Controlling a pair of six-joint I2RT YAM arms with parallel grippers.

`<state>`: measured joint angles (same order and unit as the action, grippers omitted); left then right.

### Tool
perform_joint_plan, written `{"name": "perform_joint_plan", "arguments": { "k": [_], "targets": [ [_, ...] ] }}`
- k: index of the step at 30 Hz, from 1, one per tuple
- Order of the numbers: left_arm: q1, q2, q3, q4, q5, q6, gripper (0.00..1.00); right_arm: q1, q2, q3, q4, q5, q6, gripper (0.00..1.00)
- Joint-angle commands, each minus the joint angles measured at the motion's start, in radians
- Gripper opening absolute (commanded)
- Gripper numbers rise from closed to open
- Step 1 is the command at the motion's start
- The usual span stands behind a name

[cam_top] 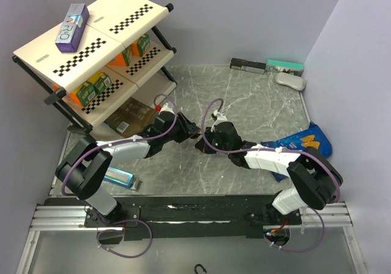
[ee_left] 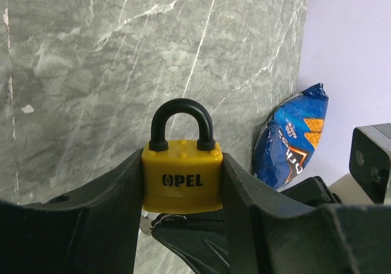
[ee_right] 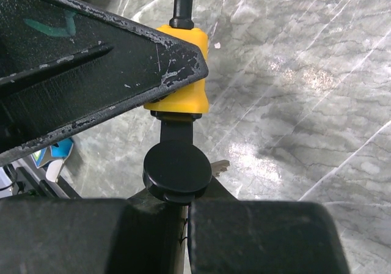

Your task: Unlock with the key

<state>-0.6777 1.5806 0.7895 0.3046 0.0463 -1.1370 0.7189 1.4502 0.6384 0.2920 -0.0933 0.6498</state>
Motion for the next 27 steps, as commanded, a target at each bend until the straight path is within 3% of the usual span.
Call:
{"name": "perform_joint_plan", "arguments": {
  "k": [1,27],
  "targets": [
    [-0.059,-0.059,0.020,0.014,0.069,0.017,0.01,-0.047,0.004,0.064,0.134,0.087,0.025,0.00],
    [-0.102,-0.041,0.034,-0.005,0.055,0.052,0.01,-0.141,-0.063,0.070,0.262,0.010,0.021,0.00]
  ]
}}
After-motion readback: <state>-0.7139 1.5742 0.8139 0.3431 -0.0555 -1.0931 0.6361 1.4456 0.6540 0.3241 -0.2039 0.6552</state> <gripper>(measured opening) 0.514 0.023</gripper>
